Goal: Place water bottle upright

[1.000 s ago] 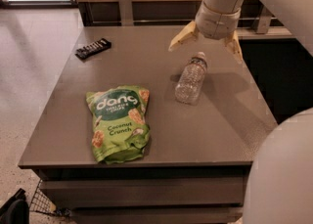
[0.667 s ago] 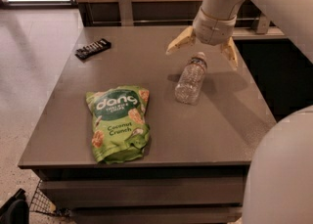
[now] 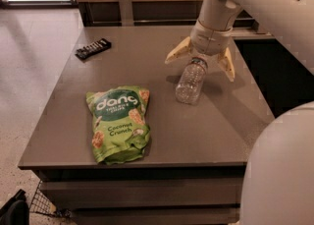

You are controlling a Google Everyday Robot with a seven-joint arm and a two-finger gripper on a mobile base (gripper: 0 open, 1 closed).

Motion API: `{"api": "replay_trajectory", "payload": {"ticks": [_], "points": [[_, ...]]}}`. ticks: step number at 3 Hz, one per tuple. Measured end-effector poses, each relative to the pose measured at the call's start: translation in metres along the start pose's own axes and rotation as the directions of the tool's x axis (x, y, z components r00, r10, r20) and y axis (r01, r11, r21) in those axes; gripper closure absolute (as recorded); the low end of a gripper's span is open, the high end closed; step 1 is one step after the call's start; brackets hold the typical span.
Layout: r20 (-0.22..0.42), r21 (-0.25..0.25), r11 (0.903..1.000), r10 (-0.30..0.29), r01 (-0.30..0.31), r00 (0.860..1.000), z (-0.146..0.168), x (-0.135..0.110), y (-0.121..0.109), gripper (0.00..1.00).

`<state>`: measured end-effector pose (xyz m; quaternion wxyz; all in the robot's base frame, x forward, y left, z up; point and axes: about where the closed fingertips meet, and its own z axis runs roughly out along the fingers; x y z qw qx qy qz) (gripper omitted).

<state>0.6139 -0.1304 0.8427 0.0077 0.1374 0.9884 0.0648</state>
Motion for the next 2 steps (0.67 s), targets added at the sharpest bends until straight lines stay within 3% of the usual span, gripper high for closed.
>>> {"api": "replay_trajectory", "payload": {"ticks": [1, 2], "points": [[-0.037, 0.004, 0.9995, 0.031, -0.030, 0.999, 0.0189, 0.0035, -0.0048, 0.03], [-0.032, 0.000, 0.9996, 0.029, -0.029, 0.999, 0.0205, 0.0016, -0.0033, 0.34]]}}
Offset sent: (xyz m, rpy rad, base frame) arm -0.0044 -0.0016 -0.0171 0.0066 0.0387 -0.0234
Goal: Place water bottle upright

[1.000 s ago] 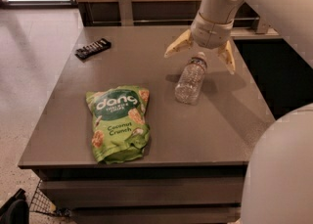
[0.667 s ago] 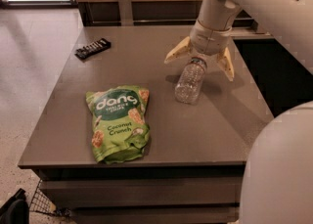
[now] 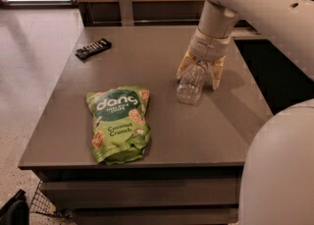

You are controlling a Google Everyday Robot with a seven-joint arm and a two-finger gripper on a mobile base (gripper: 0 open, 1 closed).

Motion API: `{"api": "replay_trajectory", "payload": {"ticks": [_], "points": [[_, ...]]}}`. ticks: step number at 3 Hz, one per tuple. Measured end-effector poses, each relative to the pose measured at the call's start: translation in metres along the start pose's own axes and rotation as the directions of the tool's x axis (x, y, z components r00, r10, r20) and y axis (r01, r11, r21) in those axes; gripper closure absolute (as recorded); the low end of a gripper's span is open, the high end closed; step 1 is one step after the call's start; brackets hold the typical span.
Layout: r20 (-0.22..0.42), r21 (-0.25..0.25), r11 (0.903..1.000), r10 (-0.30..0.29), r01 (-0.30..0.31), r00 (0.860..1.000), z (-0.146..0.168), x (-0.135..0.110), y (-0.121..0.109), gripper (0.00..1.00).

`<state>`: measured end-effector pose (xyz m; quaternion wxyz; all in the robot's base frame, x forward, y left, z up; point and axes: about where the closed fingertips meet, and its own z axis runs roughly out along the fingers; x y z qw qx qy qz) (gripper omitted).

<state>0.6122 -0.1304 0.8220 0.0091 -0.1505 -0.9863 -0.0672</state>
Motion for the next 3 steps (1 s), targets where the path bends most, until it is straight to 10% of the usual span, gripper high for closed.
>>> {"api": "replay_trajectory", "payload": {"ticks": [2, 3], "points": [[0.004, -0.003, 1.0000, -0.001, 0.001, 1.000, 0.0020, -0.0018, 0.0017, 0.96], [0.016, -0.011, 0.9999, -0.004, 0.005, 1.000, 0.0001, -0.0035, 0.0019, 1.00]]}}
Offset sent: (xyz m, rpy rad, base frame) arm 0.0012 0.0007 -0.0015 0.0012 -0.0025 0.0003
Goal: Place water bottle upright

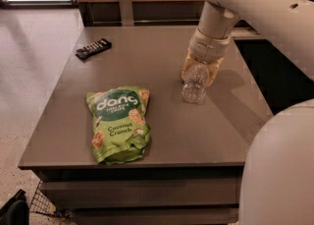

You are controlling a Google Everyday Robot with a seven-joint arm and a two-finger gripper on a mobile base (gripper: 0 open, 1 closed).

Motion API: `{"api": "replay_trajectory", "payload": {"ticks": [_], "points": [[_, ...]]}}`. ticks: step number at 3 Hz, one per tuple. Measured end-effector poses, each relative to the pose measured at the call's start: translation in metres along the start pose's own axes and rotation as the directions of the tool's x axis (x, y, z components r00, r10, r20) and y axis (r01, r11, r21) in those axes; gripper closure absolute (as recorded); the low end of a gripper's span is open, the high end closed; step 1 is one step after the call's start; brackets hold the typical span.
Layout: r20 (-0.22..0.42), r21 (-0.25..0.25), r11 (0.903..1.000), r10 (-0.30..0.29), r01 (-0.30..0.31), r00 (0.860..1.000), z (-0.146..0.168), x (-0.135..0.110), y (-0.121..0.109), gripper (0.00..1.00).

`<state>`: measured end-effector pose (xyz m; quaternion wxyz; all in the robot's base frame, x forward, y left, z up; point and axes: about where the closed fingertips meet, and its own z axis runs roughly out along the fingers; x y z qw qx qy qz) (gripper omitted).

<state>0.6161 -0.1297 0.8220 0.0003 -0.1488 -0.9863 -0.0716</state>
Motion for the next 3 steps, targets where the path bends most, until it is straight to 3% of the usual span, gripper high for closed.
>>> {"api": "replay_trajectory", "payload": {"ticks": [1, 2, 3], "points": [[0.080, -0.051, 0.9984, -0.020, 0.024, 0.997, -0.013, -0.011, 0.001, 1.00], [0.238, -0.072, 0.9937, -0.066, 0.085, 0.969, -0.059, -0.036, -0.004, 1.00], [0.341, -0.091, 0.9841, -0.113, 0.153, 0.933, -0.087, -0.049, -0.004, 1.00]]}}
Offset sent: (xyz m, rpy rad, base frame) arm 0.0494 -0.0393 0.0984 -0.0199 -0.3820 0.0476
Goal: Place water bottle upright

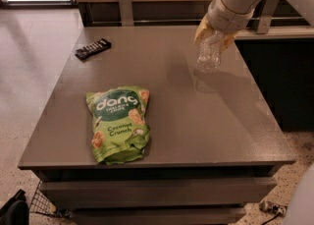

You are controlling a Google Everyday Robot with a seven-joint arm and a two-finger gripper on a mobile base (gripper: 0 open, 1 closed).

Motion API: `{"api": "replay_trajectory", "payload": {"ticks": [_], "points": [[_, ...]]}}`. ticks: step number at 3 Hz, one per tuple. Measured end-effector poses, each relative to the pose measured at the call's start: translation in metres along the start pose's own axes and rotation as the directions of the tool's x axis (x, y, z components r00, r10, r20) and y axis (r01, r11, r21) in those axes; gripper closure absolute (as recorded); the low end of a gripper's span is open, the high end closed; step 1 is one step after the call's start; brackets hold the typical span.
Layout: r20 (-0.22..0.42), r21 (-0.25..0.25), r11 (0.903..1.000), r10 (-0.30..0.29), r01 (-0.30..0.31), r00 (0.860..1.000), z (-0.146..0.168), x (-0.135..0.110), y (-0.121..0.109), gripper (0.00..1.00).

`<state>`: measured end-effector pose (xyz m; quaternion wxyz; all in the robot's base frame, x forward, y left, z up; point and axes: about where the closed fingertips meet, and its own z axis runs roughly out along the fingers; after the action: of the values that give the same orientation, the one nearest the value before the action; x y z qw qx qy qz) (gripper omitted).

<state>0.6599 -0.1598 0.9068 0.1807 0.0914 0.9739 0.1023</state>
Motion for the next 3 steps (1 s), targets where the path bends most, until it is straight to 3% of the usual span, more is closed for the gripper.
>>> {"api": "replay_trajectory", "payload": {"ticks": [1, 2, 3], "points": [[0.139, -0.126, 0.9835, -0.112, 0.130, 0.984, -0.021, -0.017, 0.005, 1.00], [0.280, -0.284, 0.9218, -0.183, 0.264, 0.942, -0.041, -0.021, 0.011, 1.00], [0.368, -0.354, 0.8555, -0.244, 0.378, 0.897, -0.055, -0.015, 0.016, 1.00]]}}
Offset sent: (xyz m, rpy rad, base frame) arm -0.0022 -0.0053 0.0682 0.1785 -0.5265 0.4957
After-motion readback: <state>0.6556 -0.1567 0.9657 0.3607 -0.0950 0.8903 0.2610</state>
